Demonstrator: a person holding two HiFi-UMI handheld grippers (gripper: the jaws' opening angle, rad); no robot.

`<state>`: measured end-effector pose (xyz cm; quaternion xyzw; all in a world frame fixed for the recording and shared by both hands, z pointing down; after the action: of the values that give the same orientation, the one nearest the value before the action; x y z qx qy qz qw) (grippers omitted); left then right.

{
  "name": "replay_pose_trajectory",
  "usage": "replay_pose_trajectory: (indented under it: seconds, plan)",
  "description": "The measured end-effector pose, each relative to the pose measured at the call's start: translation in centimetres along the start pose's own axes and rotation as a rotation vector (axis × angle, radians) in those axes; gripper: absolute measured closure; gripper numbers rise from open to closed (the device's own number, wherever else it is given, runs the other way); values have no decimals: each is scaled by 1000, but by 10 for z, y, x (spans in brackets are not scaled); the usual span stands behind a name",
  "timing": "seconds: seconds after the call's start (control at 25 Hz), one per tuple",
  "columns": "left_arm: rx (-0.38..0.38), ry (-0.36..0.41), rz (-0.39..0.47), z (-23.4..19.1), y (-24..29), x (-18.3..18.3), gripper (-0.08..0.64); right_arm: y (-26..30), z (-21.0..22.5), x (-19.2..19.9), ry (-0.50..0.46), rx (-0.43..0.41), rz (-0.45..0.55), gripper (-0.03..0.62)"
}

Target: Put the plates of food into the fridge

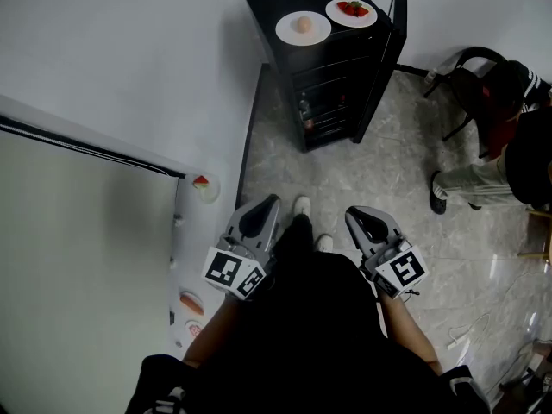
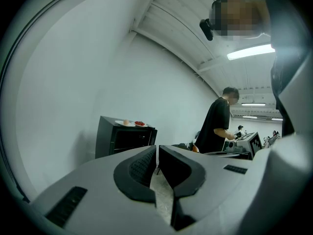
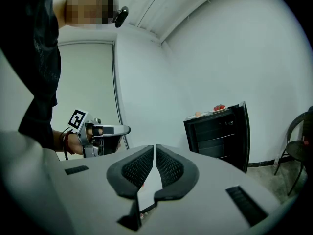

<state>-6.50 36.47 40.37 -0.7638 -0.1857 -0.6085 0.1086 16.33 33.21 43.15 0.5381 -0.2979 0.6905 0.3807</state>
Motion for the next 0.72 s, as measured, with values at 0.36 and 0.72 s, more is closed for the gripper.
replay_pose_trajectory:
  seconds: [0.36,0.72]
  plan:
    - [12,-9,13,-19,32,1,525,20,22,-3,-7,6,-27,555]
    - [30,-28,1,-57,79,-4,525,69,56,-18,-11,1,-38,555]
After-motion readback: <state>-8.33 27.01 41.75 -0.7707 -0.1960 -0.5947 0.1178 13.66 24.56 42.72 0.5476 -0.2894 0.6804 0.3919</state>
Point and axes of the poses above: the fingertips, and each gripper's own axes: y forward along the fingers, z to its right, x out of its underside, the point moved 7 cm from there along -y, backward along the fingers, and after that the axes turned 5 degrees about z, right-handed, at the moved point
